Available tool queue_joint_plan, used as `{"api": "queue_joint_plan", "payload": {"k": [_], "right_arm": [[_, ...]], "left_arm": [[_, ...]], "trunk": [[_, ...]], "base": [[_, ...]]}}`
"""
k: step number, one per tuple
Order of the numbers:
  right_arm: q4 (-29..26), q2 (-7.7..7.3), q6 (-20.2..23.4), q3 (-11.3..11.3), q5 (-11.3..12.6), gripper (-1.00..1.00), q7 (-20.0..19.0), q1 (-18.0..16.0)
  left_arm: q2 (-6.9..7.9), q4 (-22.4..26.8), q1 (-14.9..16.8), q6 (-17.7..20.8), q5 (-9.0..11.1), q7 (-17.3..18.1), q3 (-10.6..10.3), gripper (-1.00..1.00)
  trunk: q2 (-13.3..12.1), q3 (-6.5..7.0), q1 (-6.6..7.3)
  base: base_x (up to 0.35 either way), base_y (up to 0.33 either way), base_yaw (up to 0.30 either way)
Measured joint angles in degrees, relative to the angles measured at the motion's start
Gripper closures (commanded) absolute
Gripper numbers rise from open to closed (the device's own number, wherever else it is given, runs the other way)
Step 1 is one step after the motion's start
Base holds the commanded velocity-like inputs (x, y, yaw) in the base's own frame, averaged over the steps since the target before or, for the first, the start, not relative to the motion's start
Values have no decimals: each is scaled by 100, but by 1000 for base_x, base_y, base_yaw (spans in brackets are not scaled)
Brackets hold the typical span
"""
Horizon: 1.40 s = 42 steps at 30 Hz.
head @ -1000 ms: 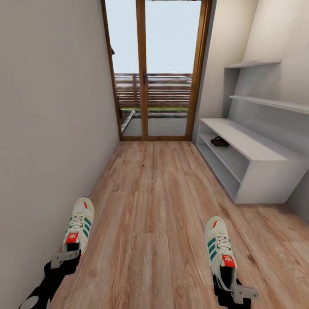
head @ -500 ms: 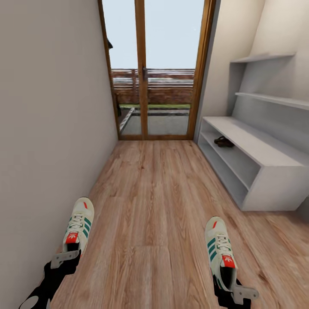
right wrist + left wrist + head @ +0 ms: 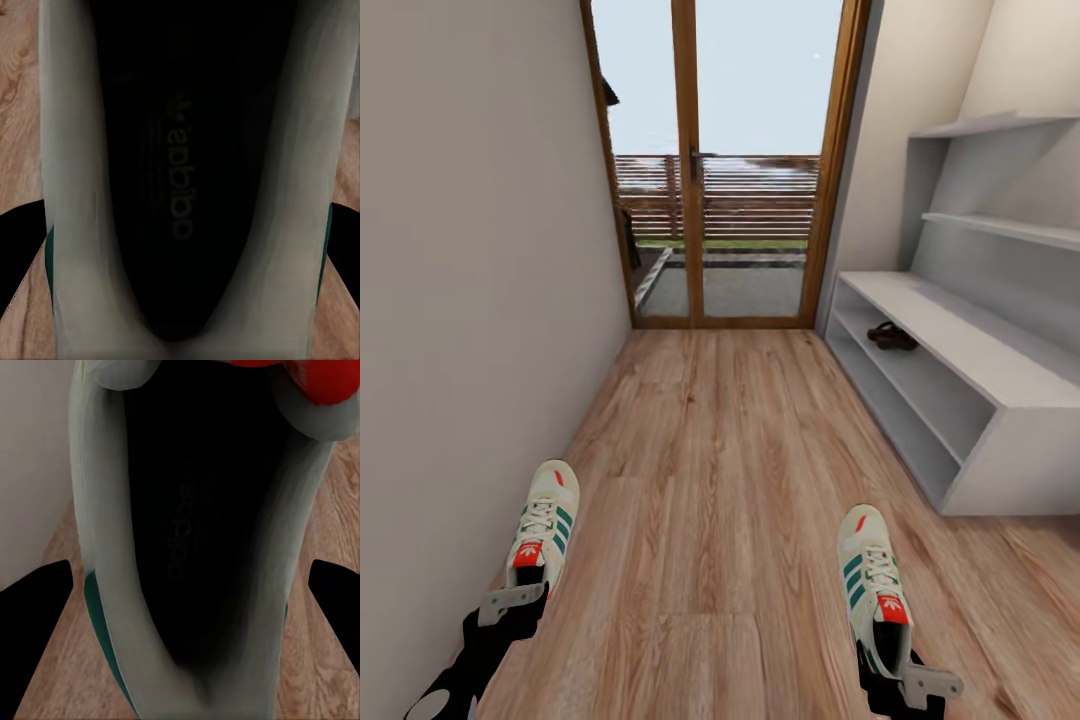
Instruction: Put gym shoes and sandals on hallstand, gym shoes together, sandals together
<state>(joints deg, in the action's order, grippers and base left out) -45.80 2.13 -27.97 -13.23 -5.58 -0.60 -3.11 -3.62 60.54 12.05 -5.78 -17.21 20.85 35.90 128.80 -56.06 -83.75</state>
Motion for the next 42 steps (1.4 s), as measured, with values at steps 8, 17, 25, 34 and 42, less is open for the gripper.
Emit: {"api": "queue_joint_plan", "payload": {"k": [8, 17, 25, 34, 42], "right_arm": [[0, -2, 0, 0, 0, 100, 0, -1], [0, -2, -1, 0, 0, 100, 0, -1], [0, -2, -1, 1, 0, 100, 0, -1], [0, -2, -1, 1, 0, 100, 0, 0], [0, -2, -1, 1, 0, 100, 0, 1]], "left_arm": [[-1, 0, 1, 1, 0, -6, 2, 100], [-1, 1, 1, 3, 0, -5, 2, 100], [-1, 2, 1, 3, 0, -5, 2, 100], [-1, 2, 1, 3, 0, -5, -5, 100], [-1, 2, 1, 3, 0, -5, -3, 100]], "trunk": [[0, 0, 0], [0, 0, 0], [0, 0, -1], [0, 0, -1], [0, 0, -1]], "base": [[339, 70, -128], [306, 203, -265], [283, 229, -265], [281, 235, -265], [281, 234, -265]]}}
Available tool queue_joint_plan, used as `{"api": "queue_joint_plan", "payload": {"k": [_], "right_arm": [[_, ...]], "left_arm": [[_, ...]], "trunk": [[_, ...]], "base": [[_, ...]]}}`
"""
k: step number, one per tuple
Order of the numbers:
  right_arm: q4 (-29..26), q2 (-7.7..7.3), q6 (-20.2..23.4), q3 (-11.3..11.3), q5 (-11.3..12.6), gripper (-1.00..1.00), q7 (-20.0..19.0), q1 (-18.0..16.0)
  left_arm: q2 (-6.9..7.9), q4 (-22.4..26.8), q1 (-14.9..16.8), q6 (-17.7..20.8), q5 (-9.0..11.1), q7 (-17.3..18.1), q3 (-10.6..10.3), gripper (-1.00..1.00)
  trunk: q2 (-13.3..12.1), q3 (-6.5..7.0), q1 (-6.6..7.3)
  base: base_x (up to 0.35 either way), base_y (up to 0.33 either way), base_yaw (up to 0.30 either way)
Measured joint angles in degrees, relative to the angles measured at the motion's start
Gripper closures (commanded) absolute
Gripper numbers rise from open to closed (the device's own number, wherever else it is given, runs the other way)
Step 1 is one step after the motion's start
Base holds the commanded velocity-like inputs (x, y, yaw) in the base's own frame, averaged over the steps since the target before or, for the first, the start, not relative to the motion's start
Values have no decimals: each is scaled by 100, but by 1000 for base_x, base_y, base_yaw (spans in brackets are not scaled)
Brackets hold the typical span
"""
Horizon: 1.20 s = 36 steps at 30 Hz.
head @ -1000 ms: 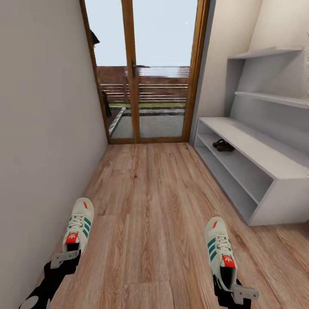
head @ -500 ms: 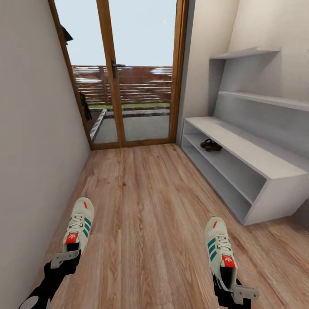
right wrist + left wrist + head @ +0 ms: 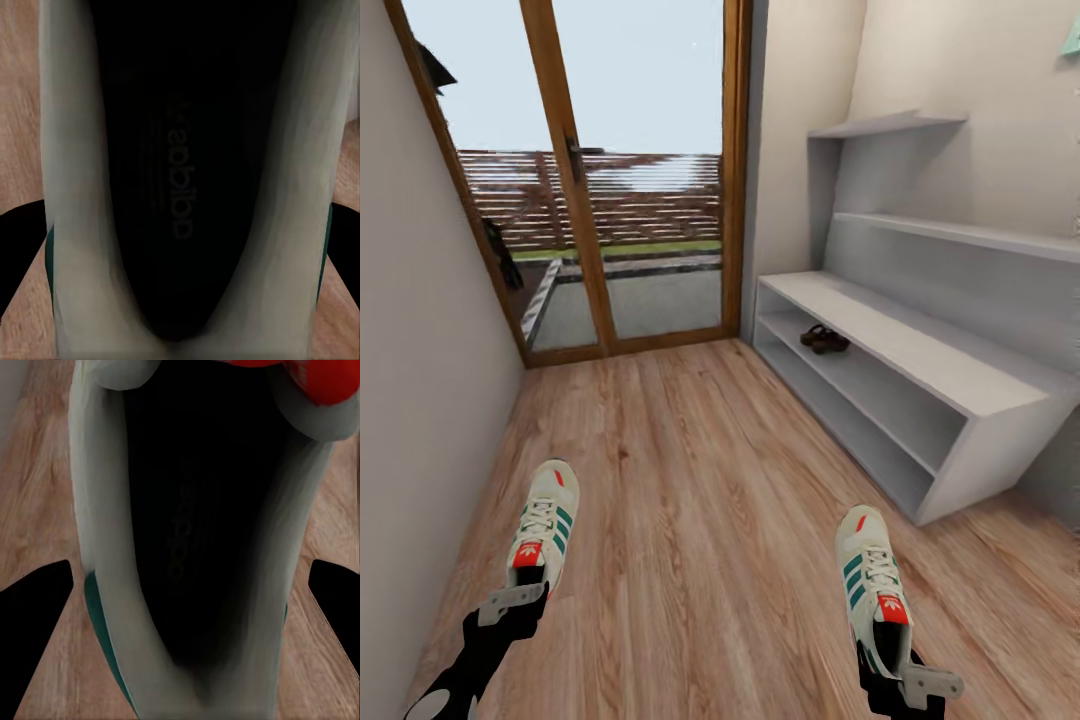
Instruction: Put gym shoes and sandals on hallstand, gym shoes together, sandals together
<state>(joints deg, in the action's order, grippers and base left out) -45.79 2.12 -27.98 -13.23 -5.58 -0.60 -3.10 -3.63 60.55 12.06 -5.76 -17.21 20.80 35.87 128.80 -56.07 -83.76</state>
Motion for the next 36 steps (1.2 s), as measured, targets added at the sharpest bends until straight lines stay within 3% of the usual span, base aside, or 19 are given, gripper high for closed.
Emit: {"api": "queue_joint_plan", "payload": {"k": [36], "right_arm": [[0, 0, 0, 0, 0, 100, 0, -1]], "left_arm": [[0, 7, 0, 0, 1, 0, -4, 100]], "trunk": [[0, 90, 0]], "base": [[287, 222, -275]]}}
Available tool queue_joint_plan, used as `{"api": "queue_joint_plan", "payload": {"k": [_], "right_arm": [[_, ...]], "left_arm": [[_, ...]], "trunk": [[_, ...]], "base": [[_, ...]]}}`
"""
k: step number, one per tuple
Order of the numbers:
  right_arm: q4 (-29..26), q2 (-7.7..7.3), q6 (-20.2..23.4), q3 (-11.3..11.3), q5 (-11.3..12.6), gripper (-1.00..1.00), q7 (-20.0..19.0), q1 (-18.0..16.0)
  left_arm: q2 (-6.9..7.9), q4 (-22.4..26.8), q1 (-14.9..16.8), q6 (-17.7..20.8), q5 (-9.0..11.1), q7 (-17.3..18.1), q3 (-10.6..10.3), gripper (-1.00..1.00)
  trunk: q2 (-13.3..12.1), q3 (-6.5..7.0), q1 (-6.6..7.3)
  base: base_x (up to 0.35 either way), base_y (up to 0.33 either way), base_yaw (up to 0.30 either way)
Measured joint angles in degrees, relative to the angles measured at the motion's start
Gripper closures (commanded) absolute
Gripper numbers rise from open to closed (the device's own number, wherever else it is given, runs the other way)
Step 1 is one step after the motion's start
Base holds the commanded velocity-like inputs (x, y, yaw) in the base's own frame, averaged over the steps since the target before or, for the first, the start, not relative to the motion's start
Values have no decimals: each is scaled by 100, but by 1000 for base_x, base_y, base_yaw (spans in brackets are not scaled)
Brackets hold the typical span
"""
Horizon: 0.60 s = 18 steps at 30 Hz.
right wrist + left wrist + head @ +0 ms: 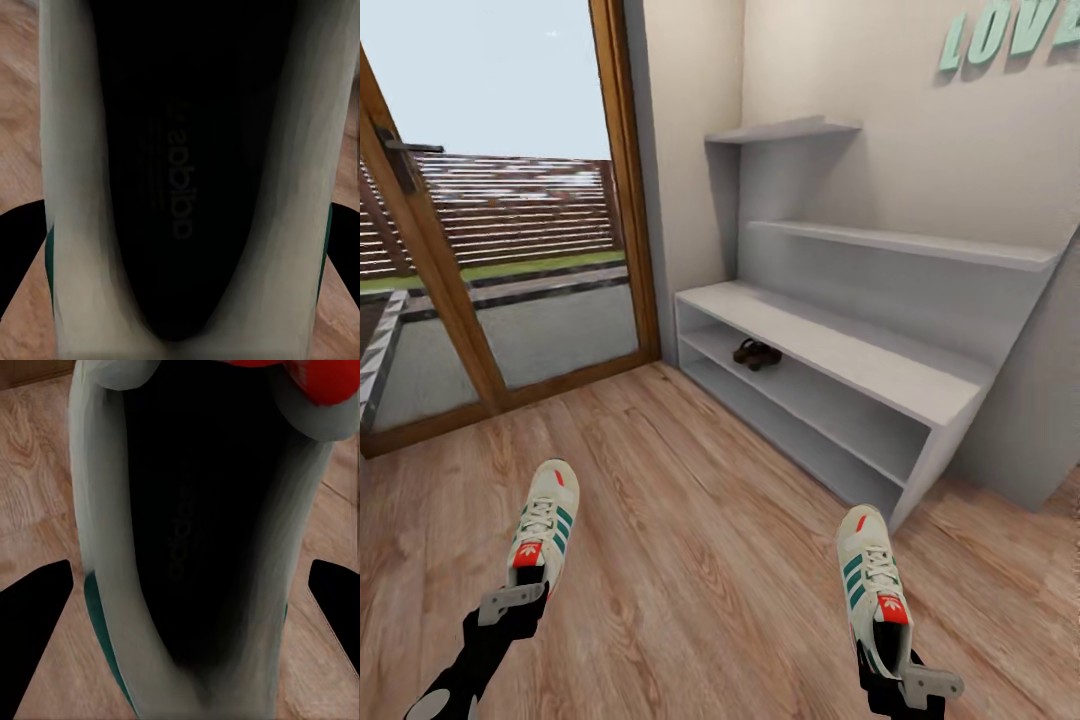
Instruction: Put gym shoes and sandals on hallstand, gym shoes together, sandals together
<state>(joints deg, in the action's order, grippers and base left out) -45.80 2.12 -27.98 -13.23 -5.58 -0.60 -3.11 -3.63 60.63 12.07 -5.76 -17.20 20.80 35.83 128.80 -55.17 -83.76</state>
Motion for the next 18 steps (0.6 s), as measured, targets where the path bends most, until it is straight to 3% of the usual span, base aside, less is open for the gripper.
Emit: {"api": "queue_joint_plan", "payload": {"k": [18], "right_arm": [[0, 0, 0, 0, 0, 100, 0, 0]], "left_arm": [[0, 1, -9, -4, 8, 7, 0, 100]], "trunk": [[0, 58, -1]], "base": [[266, 231, -285]]}}
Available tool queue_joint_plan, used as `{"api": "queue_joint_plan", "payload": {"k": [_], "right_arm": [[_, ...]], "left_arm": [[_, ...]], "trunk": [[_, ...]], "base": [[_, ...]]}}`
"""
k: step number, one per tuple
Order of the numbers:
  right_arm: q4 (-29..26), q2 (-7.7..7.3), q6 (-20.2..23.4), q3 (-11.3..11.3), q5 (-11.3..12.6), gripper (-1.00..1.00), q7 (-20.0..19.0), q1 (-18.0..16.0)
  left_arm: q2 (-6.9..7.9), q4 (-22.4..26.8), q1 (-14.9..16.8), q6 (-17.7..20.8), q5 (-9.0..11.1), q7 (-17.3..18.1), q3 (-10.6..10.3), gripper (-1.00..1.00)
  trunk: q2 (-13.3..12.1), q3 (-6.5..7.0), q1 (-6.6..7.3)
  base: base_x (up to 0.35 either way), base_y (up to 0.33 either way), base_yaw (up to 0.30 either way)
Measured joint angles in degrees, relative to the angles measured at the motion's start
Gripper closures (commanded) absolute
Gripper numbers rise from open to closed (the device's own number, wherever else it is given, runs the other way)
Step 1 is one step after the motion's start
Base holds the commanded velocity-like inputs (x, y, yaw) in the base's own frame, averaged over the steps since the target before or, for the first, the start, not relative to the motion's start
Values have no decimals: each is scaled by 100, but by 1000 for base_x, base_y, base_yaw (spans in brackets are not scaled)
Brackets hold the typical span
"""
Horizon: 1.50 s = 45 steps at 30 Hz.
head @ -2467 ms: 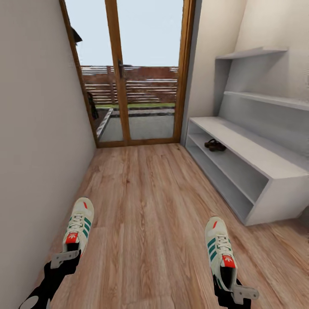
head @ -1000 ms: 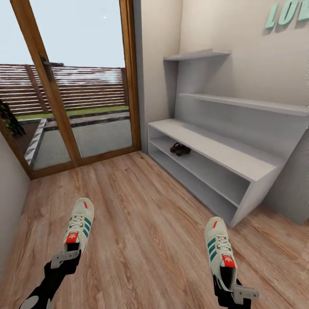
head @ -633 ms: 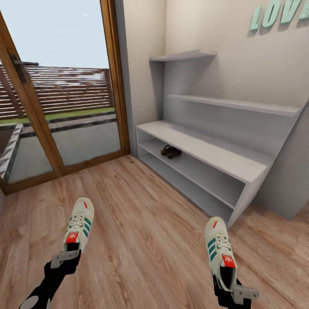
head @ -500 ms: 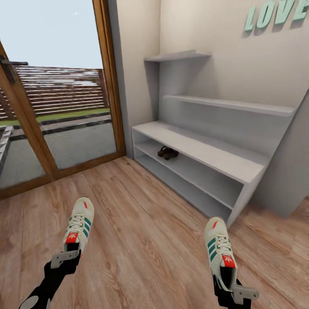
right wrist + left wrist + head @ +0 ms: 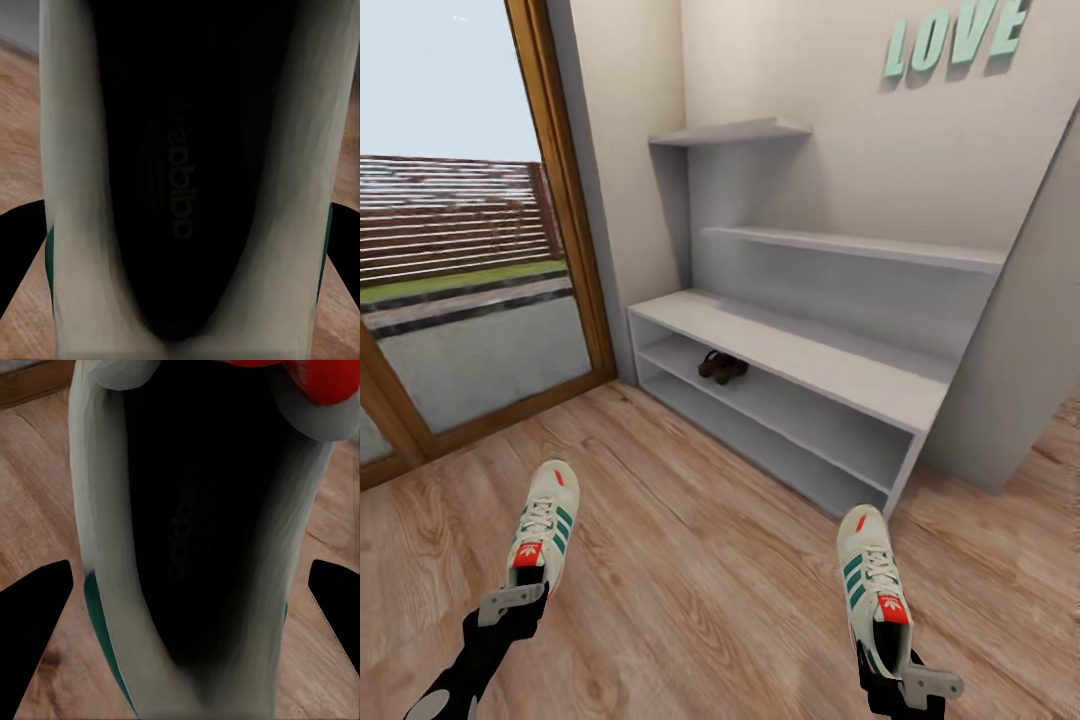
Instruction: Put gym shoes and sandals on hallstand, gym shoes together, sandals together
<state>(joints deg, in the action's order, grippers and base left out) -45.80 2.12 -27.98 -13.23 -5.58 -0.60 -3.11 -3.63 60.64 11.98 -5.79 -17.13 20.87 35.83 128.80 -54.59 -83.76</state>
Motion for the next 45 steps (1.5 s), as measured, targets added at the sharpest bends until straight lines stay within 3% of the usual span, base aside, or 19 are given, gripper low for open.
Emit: {"api": "queue_joint_plan", "payload": {"k": [8, 32, 45], "right_arm": [[-2, 0, 1, -1, -1, 100, 0, 0], [-2, 0, 1, -1, 0, 100, 0, 0], [1, 0, 0, 0, 0, 100, -1, -1]], "left_arm": [[0, -2, 0, -4, 1, 0, -1, 100], [0, 85, -70, 2, 6, 9, 0, 100], [0, 87, -71, 5, 10, 12, -7, 100]], "trunk": [[0, 26, -2], [0, 103, -2], [0, 145, -1]], "base": [[107, 163, -285], [10, 14, -285], [102, 245, -285]]}}
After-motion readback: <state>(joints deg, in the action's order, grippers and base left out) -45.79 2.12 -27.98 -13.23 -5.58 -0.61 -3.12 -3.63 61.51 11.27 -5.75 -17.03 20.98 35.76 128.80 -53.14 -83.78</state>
